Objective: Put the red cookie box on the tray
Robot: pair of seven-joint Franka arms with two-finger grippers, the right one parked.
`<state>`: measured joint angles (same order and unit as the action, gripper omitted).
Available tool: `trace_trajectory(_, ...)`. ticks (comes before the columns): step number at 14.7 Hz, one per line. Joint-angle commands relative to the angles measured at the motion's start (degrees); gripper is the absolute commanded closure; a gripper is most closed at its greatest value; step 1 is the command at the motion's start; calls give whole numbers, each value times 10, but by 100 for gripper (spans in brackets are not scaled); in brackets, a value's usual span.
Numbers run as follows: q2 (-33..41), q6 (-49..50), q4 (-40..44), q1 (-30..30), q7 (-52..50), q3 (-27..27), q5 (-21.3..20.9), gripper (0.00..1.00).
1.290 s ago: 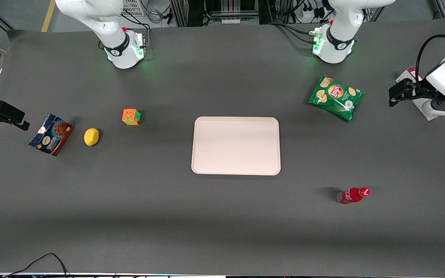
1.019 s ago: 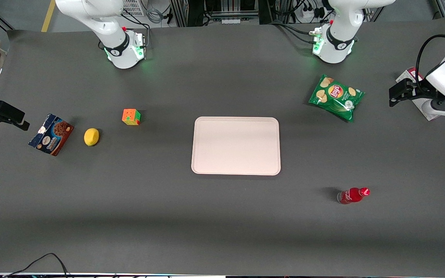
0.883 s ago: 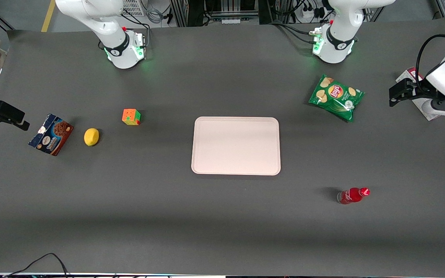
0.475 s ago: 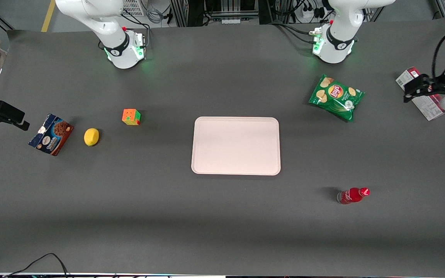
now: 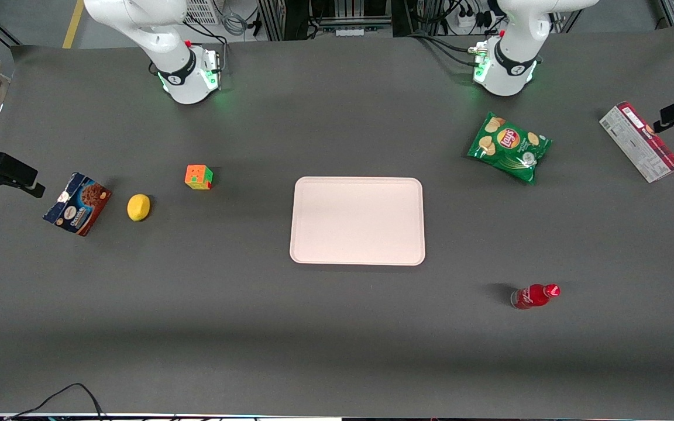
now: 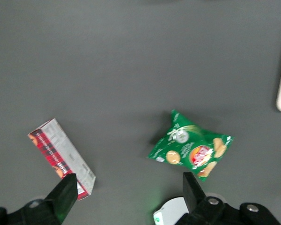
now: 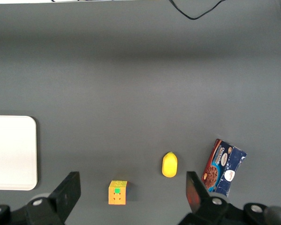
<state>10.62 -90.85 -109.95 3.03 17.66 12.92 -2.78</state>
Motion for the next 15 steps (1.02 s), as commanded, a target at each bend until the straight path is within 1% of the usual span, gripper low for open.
trace_trajectory(1, 66, -69, -103, 21, 42, 21, -39, 0)
trace_trajectory(2, 76, -79, -121, 29, 41, 25, -48, 0)
trace_trajectory(3, 77, -80, -126, 32, 42, 37, -48, 0)
trace_trajectory(7, 69, -91, -127, 39, 35, 102, -49, 0)
trace_trajectory(8, 65, -102, -134, 40, 36, 118, -57, 0)
trace_trajectory(9, 66, -123, -148, 40, 37, 127, -84, 0)
trace_trajectory(10, 67, -145, -162, 50, 38, 128, -99, 0)
trace_trajectory(12, 65, -165, -178, 62, 38, 128, -102, 0)
trace_trajectory(15, 65, -244, -242, 87, 45, 127, -102, 0)
